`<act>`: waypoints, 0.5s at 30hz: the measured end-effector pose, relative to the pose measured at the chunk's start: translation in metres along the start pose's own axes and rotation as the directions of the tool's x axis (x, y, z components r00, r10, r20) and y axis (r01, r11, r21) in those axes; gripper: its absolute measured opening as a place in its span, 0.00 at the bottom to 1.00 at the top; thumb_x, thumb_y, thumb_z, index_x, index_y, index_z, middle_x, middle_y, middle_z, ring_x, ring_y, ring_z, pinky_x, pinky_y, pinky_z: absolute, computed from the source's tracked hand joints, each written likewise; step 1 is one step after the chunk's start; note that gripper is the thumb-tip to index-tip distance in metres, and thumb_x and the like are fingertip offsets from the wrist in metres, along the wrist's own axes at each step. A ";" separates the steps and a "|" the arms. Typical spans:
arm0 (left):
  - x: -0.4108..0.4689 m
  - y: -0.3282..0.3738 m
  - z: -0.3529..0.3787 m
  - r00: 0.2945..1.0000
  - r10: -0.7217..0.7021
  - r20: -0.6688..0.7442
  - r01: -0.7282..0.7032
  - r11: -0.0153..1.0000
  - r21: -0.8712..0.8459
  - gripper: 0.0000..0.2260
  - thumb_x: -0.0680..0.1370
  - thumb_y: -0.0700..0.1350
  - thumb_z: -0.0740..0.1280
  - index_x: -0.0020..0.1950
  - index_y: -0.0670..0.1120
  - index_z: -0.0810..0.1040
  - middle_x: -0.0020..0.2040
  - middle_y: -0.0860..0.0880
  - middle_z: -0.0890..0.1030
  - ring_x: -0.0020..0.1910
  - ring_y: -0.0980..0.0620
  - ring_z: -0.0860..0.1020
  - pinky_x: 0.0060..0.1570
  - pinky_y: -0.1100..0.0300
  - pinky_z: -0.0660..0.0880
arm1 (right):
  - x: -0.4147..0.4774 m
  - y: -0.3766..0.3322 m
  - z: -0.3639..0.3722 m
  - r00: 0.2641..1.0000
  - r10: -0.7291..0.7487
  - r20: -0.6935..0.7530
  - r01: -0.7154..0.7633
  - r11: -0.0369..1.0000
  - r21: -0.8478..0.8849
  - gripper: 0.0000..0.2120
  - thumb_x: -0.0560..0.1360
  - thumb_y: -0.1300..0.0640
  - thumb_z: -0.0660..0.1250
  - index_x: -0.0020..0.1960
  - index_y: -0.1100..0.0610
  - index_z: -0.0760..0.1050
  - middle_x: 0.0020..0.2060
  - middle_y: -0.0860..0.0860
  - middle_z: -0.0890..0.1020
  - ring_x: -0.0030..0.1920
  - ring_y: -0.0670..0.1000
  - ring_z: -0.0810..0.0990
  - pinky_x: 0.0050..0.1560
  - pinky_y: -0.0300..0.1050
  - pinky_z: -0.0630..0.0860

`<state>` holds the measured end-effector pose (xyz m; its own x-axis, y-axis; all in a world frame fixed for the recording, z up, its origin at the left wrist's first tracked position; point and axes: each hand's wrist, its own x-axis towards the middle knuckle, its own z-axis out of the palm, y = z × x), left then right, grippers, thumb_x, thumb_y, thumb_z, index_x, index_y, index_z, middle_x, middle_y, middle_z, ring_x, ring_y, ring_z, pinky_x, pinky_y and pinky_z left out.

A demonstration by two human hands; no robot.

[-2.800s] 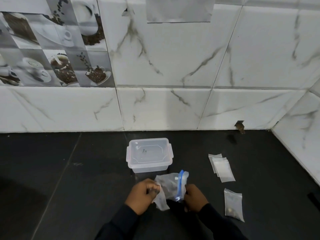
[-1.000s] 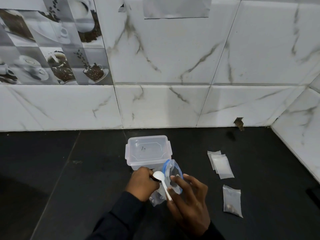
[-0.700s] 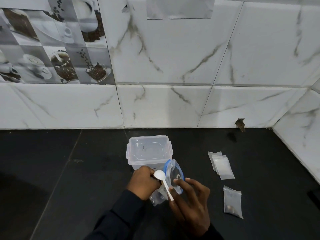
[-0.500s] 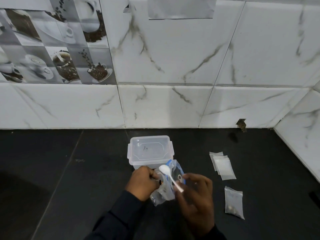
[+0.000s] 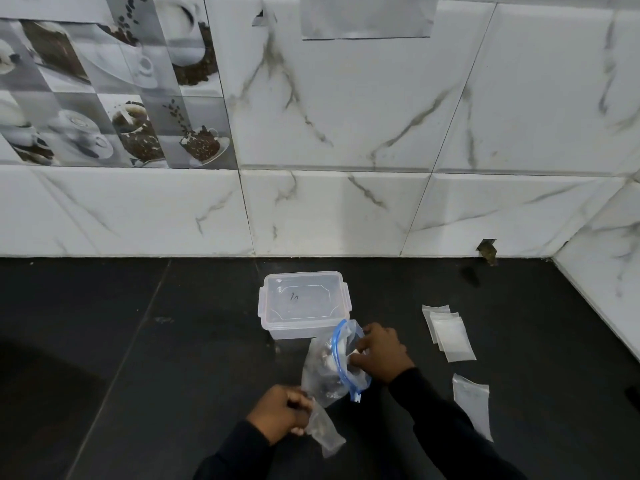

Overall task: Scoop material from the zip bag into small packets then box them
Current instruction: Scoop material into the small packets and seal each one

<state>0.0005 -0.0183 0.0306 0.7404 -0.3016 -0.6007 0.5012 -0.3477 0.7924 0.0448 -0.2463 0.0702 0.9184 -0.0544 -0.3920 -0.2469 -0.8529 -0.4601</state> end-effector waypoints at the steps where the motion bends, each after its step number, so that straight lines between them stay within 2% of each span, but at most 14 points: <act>1: 0.005 -0.001 0.005 1.000 -0.010 -0.020 0.009 1.000 -0.013 0.14 0.62 0.34 0.68 0.45 0.32 0.83 0.47 0.42 0.81 0.26 0.55 0.78 0.29 0.64 0.76 | 0.002 -0.005 0.004 1.000 -0.027 -0.005 0.027 1.000 -0.012 0.11 0.71 0.47 0.69 0.48 0.53 0.81 0.51 0.47 0.73 0.58 0.52 0.75 0.57 0.47 0.72; 2: 0.009 -0.003 0.008 0.999 -0.018 -0.036 0.018 1.000 -0.021 0.16 0.62 0.35 0.68 0.47 0.31 0.82 0.43 0.42 0.81 0.25 0.55 0.77 0.28 0.64 0.75 | 0.003 -0.007 0.008 0.999 -0.043 -0.021 0.042 0.999 -0.027 0.12 0.73 0.48 0.68 0.50 0.55 0.79 0.46 0.48 0.73 0.53 0.53 0.77 0.51 0.42 0.72; 4: 0.016 -0.005 0.012 0.998 -0.032 -0.047 0.031 0.999 -0.020 0.16 0.64 0.33 0.68 0.50 0.28 0.80 0.40 0.40 0.80 0.23 0.57 0.75 0.27 0.65 0.74 | 0.001 -0.011 0.013 0.995 -0.084 -0.051 0.080 0.993 -0.084 0.13 0.76 0.50 0.64 0.54 0.58 0.77 0.48 0.52 0.75 0.52 0.55 0.80 0.47 0.42 0.69; 6: 0.017 -0.004 0.010 0.997 -0.017 -0.070 0.015 1.000 -0.025 0.10 0.70 0.29 0.67 0.50 0.30 0.81 0.40 0.41 0.80 0.24 0.57 0.74 0.27 0.65 0.73 | 0.001 -0.008 0.016 0.990 -0.126 -0.057 0.116 0.982 -0.149 0.15 0.78 0.51 0.62 0.59 0.58 0.76 0.56 0.54 0.76 0.56 0.58 0.79 0.52 0.45 0.71; 9: 0.016 0.009 0.001 0.986 0.113 -0.120 -0.121 0.991 -0.057 0.08 0.73 0.28 0.66 0.50 0.33 0.83 0.45 0.43 0.81 0.25 0.58 0.75 0.28 0.66 0.72 | -0.001 0.003 0.013 0.992 -0.125 -0.014 0.120 0.973 -0.200 0.15 0.78 0.54 0.63 0.61 0.59 0.77 0.60 0.55 0.77 0.59 0.58 0.78 0.57 0.45 0.71; 11: 0.017 0.020 -0.004 0.974 0.196 -0.114 -0.204 0.977 -0.064 0.10 0.73 0.28 0.67 0.51 0.36 0.84 0.53 0.44 0.81 0.27 0.58 0.76 0.30 0.66 0.73 | -0.002 0.010 0.012 0.995 -0.088 0.041 0.094 0.978 -0.184 0.10 0.77 0.56 0.65 0.53 0.60 0.80 0.54 0.55 0.81 0.53 0.54 0.81 0.53 0.42 0.73; 12: 0.018 0.024 -0.006 0.968 0.227 -0.103 -0.233 0.971 -0.056 0.11 0.73 0.28 0.67 0.51 0.38 0.84 0.56 0.44 0.80 0.29 0.57 0.77 0.31 0.66 0.73 | -0.003 0.013 0.012 0.997 -0.048 0.053 0.055 0.988 -0.145 0.07 0.75 0.57 0.66 0.44 0.58 0.81 0.45 0.54 0.82 0.45 0.49 0.82 0.48 0.41 0.74; 14: 0.020 0.030 -0.008 0.958 0.270 -0.094 -0.274 0.961 -0.039 0.13 0.73 0.29 0.67 0.51 0.41 0.85 0.59 0.45 0.80 0.32 0.55 0.78 0.33 0.65 0.74 | -0.002 0.017 0.006 0.998 0.031 0.058 -0.033 0.999 0.025 0.14 0.70 0.58 0.66 0.26 0.53 0.71 0.26 0.48 0.75 0.27 0.40 0.73 0.38 0.44 0.71; 15: 0.021 0.032 -0.009 0.954 0.285 -0.096 -0.290 0.956 -0.040 0.13 0.73 0.29 0.67 0.51 0.42 0.85 0.59 0.45 0.80 0.32 0.55 0.77 0.33 0.65 0.74 | -0.003 0.017 0.004 0.994 0.069 0.079 -0.076 0.993 0.092 0.16 0.70 0.60 0.66 0.24 0.54 0.70 0.23 0.48 0.73 0.25 0.40 0.71 0.38 0.47 0.70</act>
<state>0.0359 -0.0276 0.0441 0.8920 -0.3018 -0.3365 0.2824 -0.2092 0.9362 0.0364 -0.2588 0.0608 0.8718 -0.0717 -0.4846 -0.3436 -0.7946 -0.5005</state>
